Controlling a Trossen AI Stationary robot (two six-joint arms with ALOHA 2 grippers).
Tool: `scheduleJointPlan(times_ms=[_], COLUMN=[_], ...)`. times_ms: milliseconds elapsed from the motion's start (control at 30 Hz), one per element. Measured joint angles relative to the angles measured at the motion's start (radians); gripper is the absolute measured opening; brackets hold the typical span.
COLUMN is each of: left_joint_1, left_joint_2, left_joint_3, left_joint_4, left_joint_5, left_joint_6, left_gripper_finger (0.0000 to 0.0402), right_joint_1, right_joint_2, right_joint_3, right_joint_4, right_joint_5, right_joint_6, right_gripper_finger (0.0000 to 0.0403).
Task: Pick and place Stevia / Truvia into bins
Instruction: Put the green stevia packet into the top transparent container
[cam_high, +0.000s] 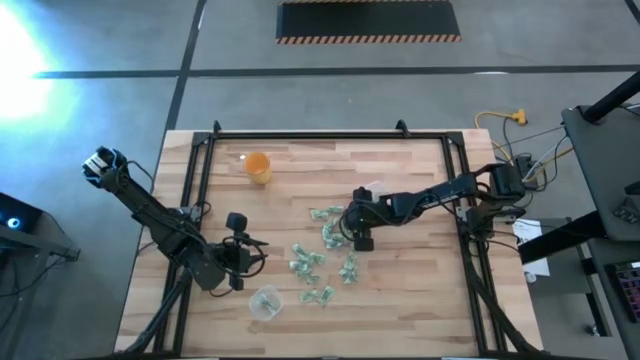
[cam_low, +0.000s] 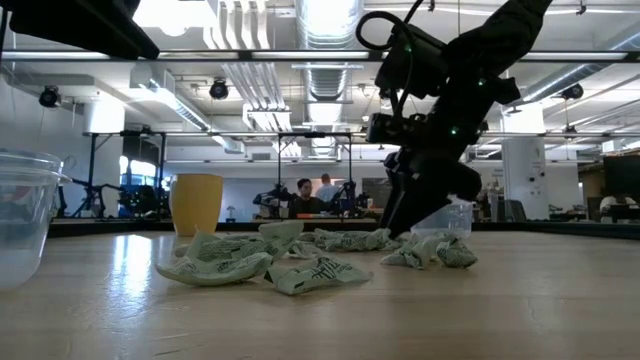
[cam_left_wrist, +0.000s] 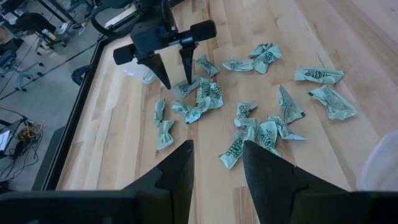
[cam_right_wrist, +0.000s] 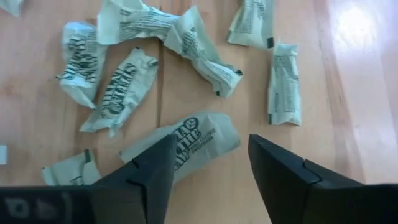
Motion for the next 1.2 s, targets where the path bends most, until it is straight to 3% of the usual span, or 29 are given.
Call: scheduleJointPlan(times_ms=[333, 833, 1200], left_joint_1=[0.000, 0.000, 0.000], left_joint_2=[0.000, 0.000, 0.000], left_joint_3=[0.000, 0.000, 0.000], left_joint_4=[0.000, 0.000, -0.001], left_joint_5=[0.000, 0.000, 0.000], left_joint_6=[0.000, 0.000, 0.000], left_gripper_finger=[0.0121, 0.0121, 0.0121], right_joint_1=[0.000, 0.000, 0.002], right_joint_2=[0.000, 0.000, -0.007], right_joint_3=[0.000, -0.001, 0.026], right_joint_4=[0.000, -0.024, -0.031], right_joint_5=[-0.017, -0.014, -0.012], right_joint_6=[-0.005, -0.068, -0.086], right_gripper_finger=[0.0172, 0.0015, 0.0008])
